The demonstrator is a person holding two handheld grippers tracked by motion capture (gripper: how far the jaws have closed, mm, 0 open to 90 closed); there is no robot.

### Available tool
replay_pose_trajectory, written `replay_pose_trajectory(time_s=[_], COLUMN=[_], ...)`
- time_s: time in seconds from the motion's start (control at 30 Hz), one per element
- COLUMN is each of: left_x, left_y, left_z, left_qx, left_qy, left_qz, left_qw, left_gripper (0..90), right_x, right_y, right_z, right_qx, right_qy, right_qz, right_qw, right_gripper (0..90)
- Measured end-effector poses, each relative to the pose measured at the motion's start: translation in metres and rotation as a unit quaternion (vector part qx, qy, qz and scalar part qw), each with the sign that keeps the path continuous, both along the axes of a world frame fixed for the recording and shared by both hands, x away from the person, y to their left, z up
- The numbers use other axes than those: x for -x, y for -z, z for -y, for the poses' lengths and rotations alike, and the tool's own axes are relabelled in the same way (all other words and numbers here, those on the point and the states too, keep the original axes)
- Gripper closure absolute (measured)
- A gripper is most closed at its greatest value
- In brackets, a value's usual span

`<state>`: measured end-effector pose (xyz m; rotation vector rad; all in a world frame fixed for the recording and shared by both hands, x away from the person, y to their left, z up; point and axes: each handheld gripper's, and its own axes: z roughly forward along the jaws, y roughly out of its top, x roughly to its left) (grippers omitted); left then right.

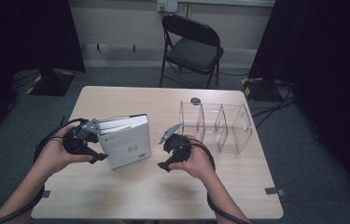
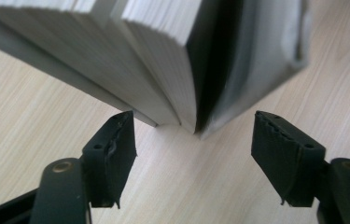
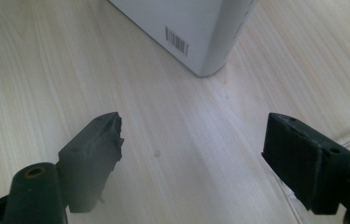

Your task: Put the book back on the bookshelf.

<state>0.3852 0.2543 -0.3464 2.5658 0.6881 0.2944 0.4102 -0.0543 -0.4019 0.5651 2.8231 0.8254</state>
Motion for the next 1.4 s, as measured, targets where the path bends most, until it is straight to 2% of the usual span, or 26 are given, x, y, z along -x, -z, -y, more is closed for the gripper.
replay_pose_trajectory(time_s=[0.27, 0.43, 0.57, 0.97, 1.17, 1.4], left_x=[0.001, 0.002, 0.002, 0.006, 0.007, 0.01], left_y=[0.003, 0.007, 0.012, 0.015, 0.018, 0.019], left_z=[-0.003, -0.005, -0.006, -0.011, -0.013, -0.015], left_qx=[-0.002, -0.006, 0.001, 0.004, 0.002, 0.004], left_qy=[-0.004, -0.003, -0.007, -0.009, -0.009, -0.01], left_qz=[0.002, -0.002, -0.005, -0.005, -0.01, -0.009], left_qw=[1.0, 1.0, 1.0, 0.9999, 0.9999, 0.9999], left_gripper=[27.4, 25.9, 25.9, 25.1, 25.2, 25.0], right_x=[-0.012, -0.016, -0.02, -0.029, -0.035, -0.041], right_y=[-0.017, -0.026, -0.035, -0.049, -0.06, -0.066], right_z=[-0.006, -0.01, -0.017, -0.027, -0.033, -0.041], right_qx=[-0.004, 0.001, 0.012, 0.018, 0.012, 0.021], right_qy=[-0.01, -0.017, -0.019, -0.029, -0.032, -0.035], right_qz=[-0.005, 0.0, 0.001, -0.001, 0.004, 0.006], right_qw=[0.9999, 0.9999, 0.9997, 0.9994, 0.9994, 0.9991], right_gripper=[18.1, 18.1, 18.1, 18.1, 17.9, 17.8])
